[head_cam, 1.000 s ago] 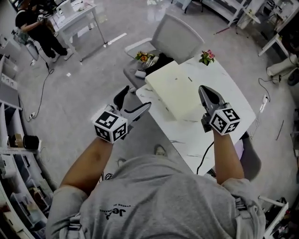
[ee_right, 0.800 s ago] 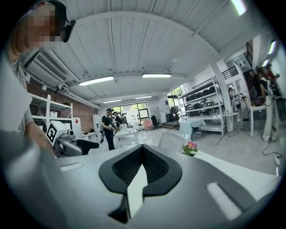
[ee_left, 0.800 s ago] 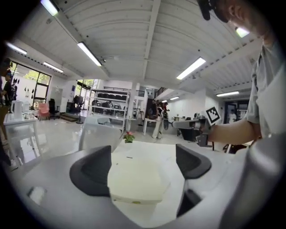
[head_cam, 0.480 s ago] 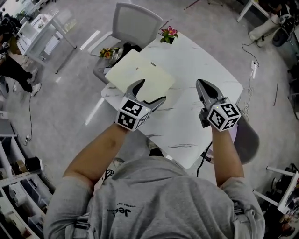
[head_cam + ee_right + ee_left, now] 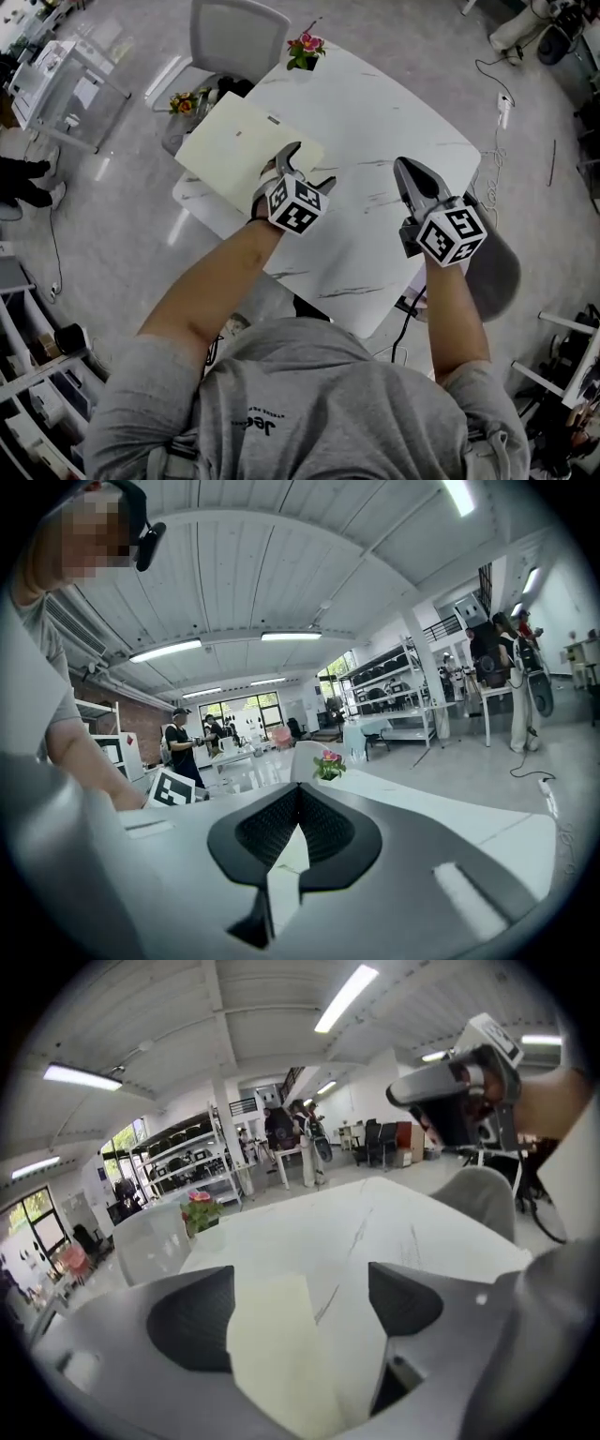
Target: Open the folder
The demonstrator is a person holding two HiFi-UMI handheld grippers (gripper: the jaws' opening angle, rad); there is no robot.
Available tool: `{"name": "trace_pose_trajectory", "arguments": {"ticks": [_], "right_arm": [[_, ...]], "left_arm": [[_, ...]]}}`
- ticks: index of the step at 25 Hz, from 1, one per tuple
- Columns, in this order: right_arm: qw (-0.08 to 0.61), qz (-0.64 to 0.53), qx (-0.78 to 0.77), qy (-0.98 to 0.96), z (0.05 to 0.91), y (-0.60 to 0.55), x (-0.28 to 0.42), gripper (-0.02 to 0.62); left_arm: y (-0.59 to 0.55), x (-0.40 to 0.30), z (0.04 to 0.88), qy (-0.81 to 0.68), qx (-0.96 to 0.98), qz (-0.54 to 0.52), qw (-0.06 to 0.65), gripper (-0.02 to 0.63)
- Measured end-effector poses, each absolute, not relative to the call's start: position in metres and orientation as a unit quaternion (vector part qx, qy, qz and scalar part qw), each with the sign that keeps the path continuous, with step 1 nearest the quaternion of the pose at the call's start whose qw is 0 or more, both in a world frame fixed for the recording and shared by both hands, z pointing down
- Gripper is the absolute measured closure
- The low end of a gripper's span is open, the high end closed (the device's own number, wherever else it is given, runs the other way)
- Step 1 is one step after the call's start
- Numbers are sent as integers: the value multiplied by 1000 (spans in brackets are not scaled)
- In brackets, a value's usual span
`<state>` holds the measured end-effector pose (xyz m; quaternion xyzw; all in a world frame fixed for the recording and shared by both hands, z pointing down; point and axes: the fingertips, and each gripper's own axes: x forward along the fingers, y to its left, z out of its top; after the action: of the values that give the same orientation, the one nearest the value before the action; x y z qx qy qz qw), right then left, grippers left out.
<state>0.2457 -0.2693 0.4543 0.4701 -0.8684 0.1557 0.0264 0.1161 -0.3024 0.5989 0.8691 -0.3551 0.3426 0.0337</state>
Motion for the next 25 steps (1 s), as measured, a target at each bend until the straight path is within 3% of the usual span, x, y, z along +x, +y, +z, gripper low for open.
{"name": "trace_pose_trajectory", "arguments": {"ticks": [11, 15, 18, 25], "right_arm": [[29, 179, 491, -852, 482, -267, 277, 592], [28, 182, 493, -851, 483, -268, 278, 592], [26, 182, 493, -850, 482, -271, 277, 592], [27, 182, 488, -853, 478, -276, 265, 592]], "left_arm": [[-325, 124, 659, -376, 817, 437, 11, 140], [-330, 116, 665, -397, 799, 450, 33, 222], [-334, 111, 661, -406, 795, 450, 34, 335], [-329, 119, 645, -389, 820, 417, 49, 439]]}}
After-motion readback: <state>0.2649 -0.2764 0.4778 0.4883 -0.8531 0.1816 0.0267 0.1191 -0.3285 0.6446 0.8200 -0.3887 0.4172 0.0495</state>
